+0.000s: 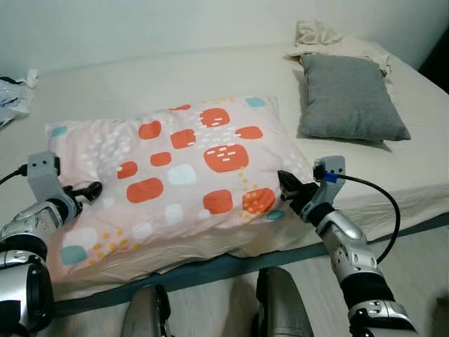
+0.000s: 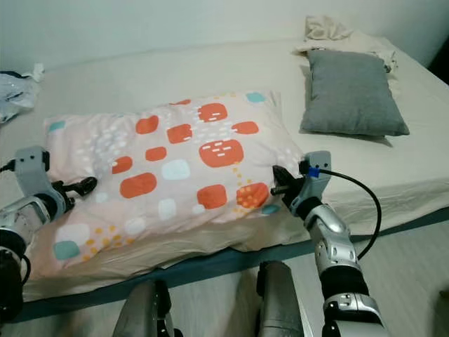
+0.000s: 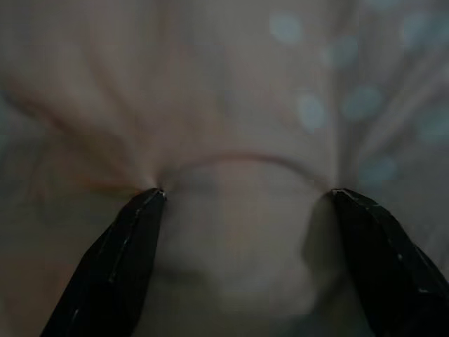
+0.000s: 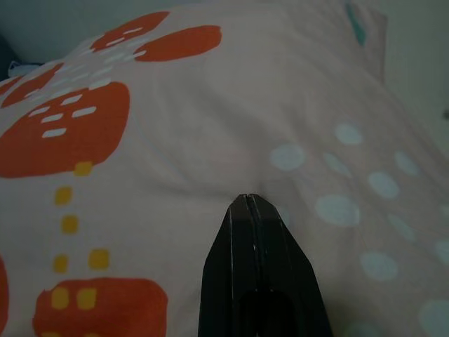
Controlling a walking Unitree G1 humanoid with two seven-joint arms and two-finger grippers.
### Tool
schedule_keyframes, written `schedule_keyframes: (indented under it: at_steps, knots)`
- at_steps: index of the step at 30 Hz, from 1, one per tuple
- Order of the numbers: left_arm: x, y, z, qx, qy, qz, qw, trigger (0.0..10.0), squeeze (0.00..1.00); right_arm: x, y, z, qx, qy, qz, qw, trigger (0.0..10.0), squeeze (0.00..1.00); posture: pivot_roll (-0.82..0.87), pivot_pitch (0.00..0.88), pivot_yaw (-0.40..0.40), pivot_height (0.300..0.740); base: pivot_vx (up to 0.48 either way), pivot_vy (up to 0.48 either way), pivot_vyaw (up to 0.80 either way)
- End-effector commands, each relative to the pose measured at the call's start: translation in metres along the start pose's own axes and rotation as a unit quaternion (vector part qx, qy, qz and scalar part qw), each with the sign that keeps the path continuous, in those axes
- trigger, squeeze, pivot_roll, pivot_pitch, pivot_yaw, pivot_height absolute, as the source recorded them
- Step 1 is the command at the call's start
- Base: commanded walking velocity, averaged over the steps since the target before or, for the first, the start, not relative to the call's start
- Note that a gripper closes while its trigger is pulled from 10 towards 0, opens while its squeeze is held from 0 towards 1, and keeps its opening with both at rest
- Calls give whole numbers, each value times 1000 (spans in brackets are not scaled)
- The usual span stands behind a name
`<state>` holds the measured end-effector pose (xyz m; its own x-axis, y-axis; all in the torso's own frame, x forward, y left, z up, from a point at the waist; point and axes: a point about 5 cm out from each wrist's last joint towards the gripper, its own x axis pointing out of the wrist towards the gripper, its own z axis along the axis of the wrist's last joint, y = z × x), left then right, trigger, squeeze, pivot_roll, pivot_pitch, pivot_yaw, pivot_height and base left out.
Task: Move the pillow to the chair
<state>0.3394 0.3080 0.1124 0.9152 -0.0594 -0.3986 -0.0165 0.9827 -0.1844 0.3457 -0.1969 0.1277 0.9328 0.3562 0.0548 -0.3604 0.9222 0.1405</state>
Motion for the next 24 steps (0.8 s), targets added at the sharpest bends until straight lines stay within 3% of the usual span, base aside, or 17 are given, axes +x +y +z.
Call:
schedule_keyframes:
  at_steps: [1,2,4,5,6,9,16,17,19,22,23,24]
  knots:
    - [0,-8,-43,-3,92,-34,995,10000,0,-6,-7,-1,14,-2,-20,1000,10000,0,-82,225,6,577,0,0,0]
    - [0,-13,-52,-7,108,-61,992,10000,0,-7,-13,3,20,-13,-39,999,10000,0,-83,228,6,577,0,0,0]
    - [0,-13,-52,-7,108,-61,992,10000,0,-7,-13,3,20,-13,-39,999,10000,0,-83,228,6,577,0,0,0]
    - [1,-19,-58,-15,117,-83,990,0,0,-8,-20,8,29,-25,-61,997,10000,0,-83,228,6,577,0,0,0]
    - [1,-19,-58,-15,117,-83,990,0,0,-8,-20,8,29,-25,-61,997,10000,0,-83,228,6,577,0,0,0]
    - [5,-35,-66,-40,111,-122,986,0,0,-13,-39,21,42,-55,-117,991,10000,0,-84,228,8,577,0,0,0]
    - [7,-43,-66,-54,97,-141,984,0,0,-18,-53,28,29,-63,-159,985,10000,0,-88,230,5,577,0,0,0]
    - [7,-49,-65,-71,85,-172,979,0,0,-24,-68,28,21,-45,-202,978,10000,0,-86,235,3,577,0,0,0]
    - [7,-51,-65,-77,80,-185,976,0,0,-26,-73,27,21,-36,-217,975,10000,0,-86,235,3,577,0,0,0]
    - [7,-55,-64,-81,73,-206,973,0,0,-27,-77,17,54,-3,-208,977,10000,0,-85,239,6,577,0,0,0]
    - [6,-55,-64,-80,70,-209,972,0,0,-24,-72,6,100,25,-166,981,10000,0,-73,245,8,577,0,0,0]
    - [6,-55,-64,-80,70,-209,972,0,0,-24,-72,6,100,25,-166,981,10000,0,-73,245,8,577,0,0,0]
